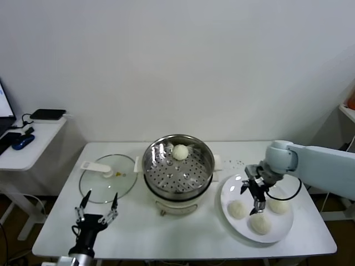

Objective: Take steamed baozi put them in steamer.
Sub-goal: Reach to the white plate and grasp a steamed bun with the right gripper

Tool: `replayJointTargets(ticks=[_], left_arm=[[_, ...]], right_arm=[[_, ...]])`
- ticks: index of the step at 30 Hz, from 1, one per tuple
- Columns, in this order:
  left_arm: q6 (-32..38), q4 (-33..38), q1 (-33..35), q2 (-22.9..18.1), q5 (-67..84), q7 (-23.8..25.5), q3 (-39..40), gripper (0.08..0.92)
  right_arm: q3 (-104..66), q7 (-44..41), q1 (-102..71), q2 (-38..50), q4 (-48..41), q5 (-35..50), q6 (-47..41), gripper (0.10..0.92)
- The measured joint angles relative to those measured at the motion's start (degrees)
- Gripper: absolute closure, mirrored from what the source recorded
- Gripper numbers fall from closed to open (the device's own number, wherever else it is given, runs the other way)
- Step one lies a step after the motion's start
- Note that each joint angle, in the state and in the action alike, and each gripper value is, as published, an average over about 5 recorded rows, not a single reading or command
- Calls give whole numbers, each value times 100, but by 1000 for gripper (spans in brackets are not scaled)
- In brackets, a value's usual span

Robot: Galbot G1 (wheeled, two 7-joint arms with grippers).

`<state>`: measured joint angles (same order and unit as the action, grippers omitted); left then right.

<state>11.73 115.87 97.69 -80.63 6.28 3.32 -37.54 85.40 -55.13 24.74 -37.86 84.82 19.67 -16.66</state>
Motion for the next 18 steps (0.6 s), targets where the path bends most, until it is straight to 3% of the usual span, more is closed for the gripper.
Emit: replayJointTargets(ticks=[18], left_arm=[[22, -56, 44, -31, -18, -7, -10, 177]], right_arm=[[-380, 75, -683, -312, -420, -254, -9, 203]])
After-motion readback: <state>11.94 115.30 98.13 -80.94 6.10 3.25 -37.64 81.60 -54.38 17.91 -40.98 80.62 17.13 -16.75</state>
